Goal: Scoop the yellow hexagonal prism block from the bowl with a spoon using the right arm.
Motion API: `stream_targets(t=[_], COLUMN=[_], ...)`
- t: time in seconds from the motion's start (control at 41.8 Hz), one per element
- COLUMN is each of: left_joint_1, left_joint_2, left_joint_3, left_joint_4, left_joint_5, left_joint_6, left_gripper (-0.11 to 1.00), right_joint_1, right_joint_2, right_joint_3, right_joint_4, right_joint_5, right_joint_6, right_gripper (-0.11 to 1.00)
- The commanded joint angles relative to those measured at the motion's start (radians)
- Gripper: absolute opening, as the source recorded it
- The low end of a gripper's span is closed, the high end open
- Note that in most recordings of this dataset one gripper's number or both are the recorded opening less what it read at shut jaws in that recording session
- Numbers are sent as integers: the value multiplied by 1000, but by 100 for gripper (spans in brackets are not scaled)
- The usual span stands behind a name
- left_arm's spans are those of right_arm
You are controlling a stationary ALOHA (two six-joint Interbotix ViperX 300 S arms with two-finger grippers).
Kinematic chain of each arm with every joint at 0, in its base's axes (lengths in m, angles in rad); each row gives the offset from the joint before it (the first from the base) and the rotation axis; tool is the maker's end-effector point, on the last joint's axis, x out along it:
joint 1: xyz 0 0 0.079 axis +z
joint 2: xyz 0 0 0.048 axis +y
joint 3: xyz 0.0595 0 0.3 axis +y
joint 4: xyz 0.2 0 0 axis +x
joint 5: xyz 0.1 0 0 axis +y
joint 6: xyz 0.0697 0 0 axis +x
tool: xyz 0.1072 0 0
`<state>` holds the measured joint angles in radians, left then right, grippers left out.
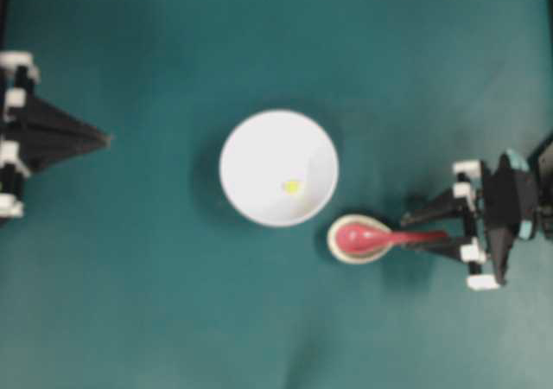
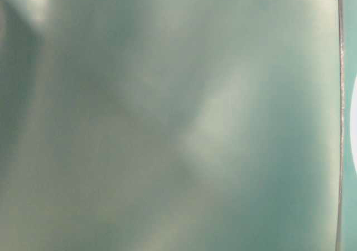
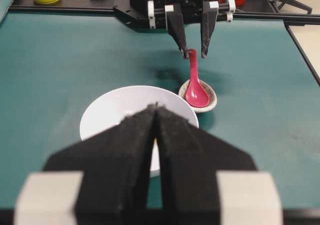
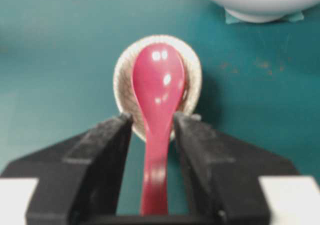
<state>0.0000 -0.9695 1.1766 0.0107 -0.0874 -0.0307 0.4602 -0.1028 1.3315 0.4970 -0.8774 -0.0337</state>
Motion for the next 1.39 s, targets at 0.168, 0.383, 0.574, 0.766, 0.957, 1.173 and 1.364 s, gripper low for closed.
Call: stream_targets(t=[0.168,0.383,0.574,0.766,0.957,1.173,1.364], left_joint_1=[0,0,0,0,0,0,0], left_joint_2=[12,12,12,12,11,12,12], left_joint_3=[-17,-15,-17,-17,-15,-17,-18], left_joint_4=[3,3,3,3,3,3,3], left_joint_5=[-3,-3,-3,-3,-3,-3,-3], left_joint_6=[0,0,0,0,0,0,0], left_gripper=[0,0,0,0,0,0,0], right_joint_1=[23,44,46,46,48,46,41], right_joint_2=[146,207,245,250,250,249,210], right_joint_3=[-6,-6,-6,-5,-6,-5,0], right_joint_4=[0,0,0,-2,0,0,-2], right_joint_5=[-160,-210,-235,-258,-253,-298,-328], right_joint_6=[51,86,109,110,110,104,94], right_gripper=[45,45,45,45,45,26,23])
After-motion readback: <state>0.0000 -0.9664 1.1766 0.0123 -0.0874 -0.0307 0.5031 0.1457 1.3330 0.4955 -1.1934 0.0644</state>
